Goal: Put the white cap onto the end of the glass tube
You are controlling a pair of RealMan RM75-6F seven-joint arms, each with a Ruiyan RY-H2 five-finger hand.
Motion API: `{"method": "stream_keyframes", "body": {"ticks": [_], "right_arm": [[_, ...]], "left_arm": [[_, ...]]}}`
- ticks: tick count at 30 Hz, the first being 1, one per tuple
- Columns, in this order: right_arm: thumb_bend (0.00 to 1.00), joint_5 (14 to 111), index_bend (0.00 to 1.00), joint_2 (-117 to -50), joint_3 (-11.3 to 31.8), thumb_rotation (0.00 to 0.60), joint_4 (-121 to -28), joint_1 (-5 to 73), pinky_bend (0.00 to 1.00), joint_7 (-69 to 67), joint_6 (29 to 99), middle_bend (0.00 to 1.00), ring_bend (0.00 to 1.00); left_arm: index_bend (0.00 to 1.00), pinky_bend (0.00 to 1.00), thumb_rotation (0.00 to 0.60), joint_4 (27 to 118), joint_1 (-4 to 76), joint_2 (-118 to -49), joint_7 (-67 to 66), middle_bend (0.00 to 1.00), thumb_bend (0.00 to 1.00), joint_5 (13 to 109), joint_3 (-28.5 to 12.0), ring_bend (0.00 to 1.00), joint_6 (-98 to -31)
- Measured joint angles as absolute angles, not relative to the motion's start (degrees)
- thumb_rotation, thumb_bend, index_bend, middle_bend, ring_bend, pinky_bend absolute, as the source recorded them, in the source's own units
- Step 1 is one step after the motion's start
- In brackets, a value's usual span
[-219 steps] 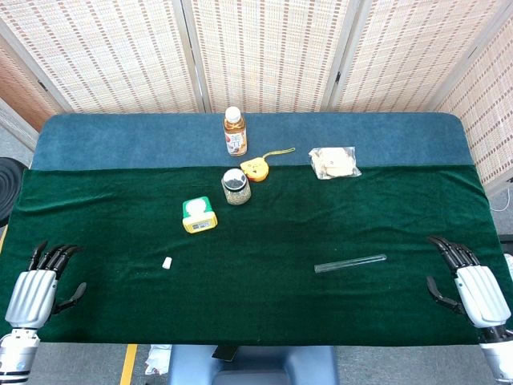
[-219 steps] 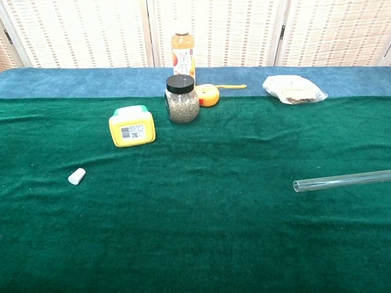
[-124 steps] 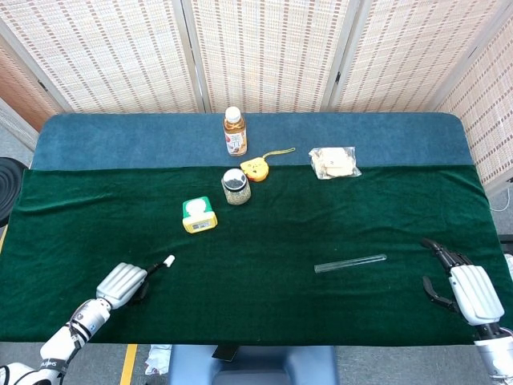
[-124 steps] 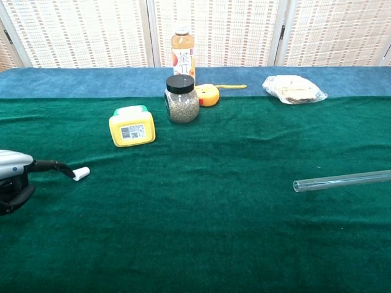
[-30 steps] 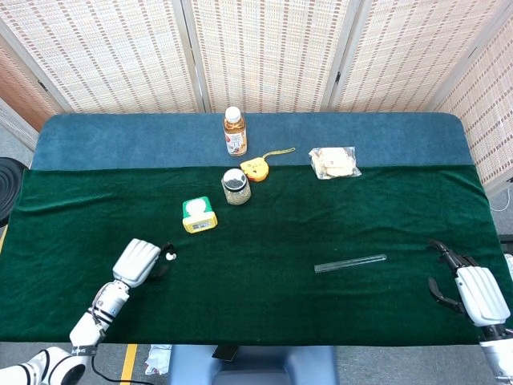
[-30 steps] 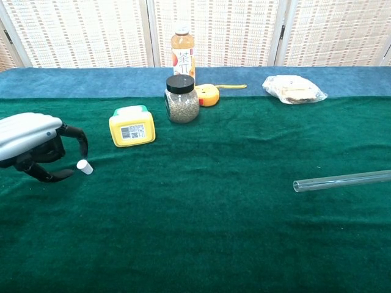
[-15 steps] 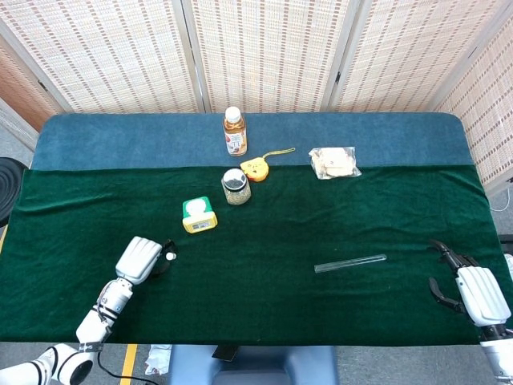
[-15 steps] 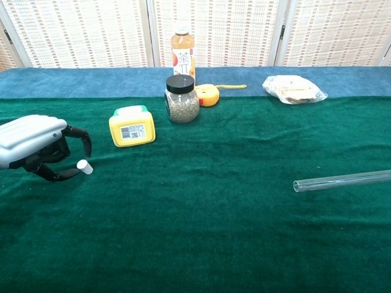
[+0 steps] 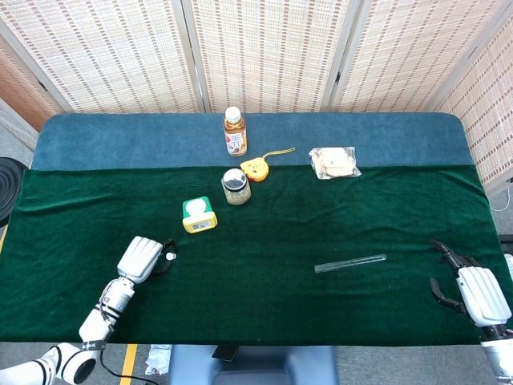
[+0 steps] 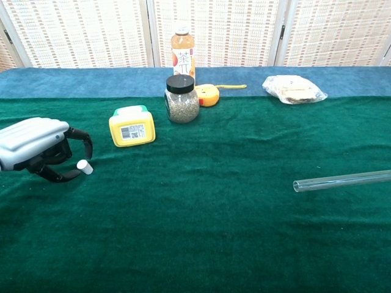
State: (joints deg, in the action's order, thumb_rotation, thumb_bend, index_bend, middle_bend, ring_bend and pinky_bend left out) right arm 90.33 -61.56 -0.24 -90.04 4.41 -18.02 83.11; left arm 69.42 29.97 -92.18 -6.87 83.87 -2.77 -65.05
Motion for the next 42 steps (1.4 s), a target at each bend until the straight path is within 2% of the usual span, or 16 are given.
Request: {"method": "stream_keyframes", "body": {"ticks": [33,42], "right_arm": [[0.55,89.94,0.11,-61.56,-0.21,0.600,-89.99,4.39,0.29,-18.04,82.65,0.29,0.36],[0.55,90.13,0.11,-61.56,-0.22,0.600,-90.19,4.35,0.29,-17.88,82.86,0.29,0.36]], "left_arm": [[0.52,0.83,0.600,68.16,30.16,-93.08,-6.47,1.00,0.42,83.21,-3.24,0.95,-64.69],[0.59,0.83,0.600,68.36,30.22,-93.00,-4.81,1.00,0.47,83.25,-3.44,0.95,-64.79]]}}
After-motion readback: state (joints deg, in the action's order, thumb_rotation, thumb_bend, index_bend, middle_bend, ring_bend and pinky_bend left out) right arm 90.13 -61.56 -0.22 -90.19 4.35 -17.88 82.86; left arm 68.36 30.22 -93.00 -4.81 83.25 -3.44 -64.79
